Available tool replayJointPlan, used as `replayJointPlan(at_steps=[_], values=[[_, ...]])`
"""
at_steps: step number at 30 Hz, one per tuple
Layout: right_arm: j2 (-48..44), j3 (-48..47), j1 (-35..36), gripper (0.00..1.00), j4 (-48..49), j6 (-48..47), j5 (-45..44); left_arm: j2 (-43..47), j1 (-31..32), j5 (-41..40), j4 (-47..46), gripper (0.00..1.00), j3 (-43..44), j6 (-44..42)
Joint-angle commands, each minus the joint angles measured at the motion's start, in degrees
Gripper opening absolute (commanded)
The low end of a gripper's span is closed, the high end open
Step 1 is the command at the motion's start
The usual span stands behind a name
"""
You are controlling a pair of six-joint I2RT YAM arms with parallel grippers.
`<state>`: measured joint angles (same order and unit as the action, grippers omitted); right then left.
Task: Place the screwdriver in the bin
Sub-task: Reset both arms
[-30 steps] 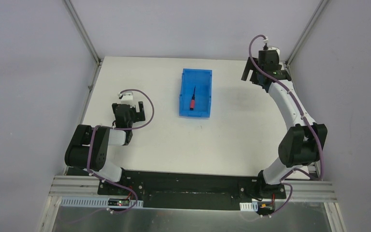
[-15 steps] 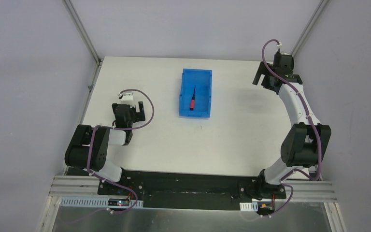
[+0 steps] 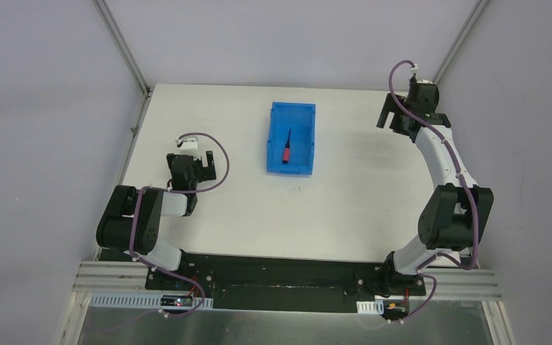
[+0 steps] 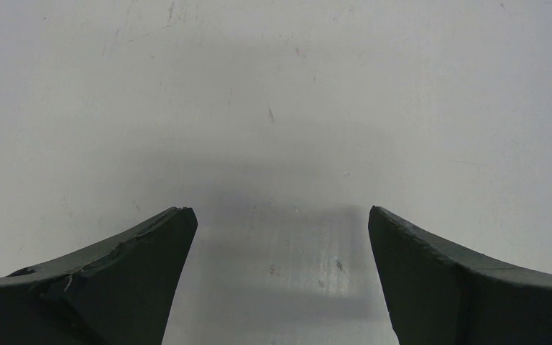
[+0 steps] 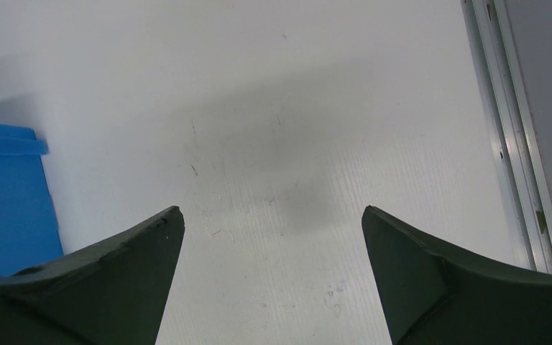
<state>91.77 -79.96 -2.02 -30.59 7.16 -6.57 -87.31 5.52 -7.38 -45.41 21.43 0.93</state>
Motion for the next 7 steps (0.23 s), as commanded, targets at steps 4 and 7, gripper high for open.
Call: replayJointPlan(at_steps=[4, 7], values=[[-3.63, 0.36, -0.61, 0.98, 3.12, -0.48, 1.4, 1.04, -0.68, 0.34, -1.69, 0.99, -0.07, 0.39], [-3.74, 0.41, -0.61, 0.98, 3.32, -0.54, 1.63, 1.03, -0.68, 0.34, -1.63, 0.99, -0.07, 0.39]])
